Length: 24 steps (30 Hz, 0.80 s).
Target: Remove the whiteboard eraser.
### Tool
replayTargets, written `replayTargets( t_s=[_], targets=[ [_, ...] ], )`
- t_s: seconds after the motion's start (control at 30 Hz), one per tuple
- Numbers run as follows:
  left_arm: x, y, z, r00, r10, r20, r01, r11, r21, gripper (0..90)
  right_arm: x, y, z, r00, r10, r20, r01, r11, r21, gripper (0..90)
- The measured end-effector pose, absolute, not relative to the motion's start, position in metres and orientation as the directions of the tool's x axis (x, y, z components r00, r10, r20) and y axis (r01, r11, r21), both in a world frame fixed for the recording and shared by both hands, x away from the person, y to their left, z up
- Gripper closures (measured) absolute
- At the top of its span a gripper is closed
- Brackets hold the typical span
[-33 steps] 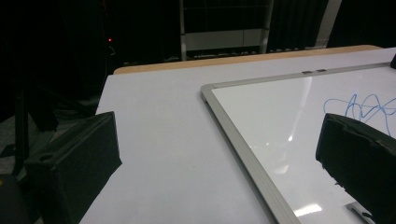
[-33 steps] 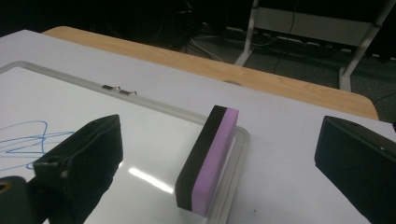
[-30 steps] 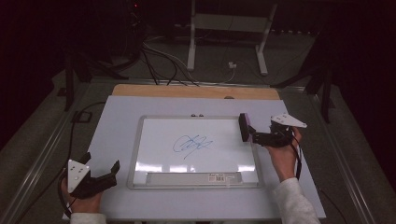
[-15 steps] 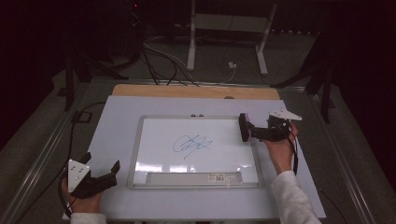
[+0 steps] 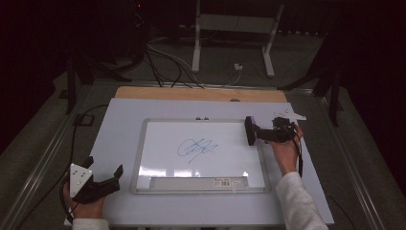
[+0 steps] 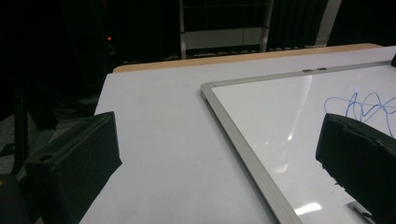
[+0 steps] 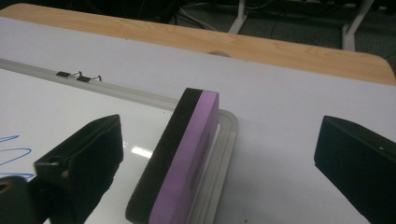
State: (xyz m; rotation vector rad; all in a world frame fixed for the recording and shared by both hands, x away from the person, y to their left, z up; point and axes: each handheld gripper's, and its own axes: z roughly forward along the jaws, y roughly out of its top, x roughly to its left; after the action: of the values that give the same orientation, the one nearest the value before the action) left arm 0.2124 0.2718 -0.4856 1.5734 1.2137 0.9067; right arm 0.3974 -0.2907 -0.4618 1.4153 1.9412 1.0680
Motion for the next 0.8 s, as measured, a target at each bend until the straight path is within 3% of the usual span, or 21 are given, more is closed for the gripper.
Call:
replayTargets(
  t_s=[0.3,0.47,0.53,0.8],
  targets=[
    [0.212,0.272,-0.486,0.242,0.97,0.017,0.292,-0.089,0.952,0.5,0.405,-0.29,-0.459,-0.294,0.954,0.067,0.592,0.127,0.796,12.4],
    [0.212,0.272,-0.486,0.243,0.97,0.016,0.292,-0.089,0.952,0.5,0.408,-0.29,-0.466,-0.27,0.96,0.075,0.635,0.119,0.763,25.8],
    [0.213,0.272,-0.486,0.243,0.97,0.016,0.292,-0.089,0.952,0.5,0.409,-0.29,-0.47,-0.282,0.952,0.118,0.652,0.1,0.752,36.5],
    [0.213,0.272,-0.486,0.243,0.97,0.016,0.292,-0.089,0.952,0.5,0.411,-0.285,-0.475,-0.297,0.941,0.164,0.681,0.088,0.727,55.5]
  ],
)
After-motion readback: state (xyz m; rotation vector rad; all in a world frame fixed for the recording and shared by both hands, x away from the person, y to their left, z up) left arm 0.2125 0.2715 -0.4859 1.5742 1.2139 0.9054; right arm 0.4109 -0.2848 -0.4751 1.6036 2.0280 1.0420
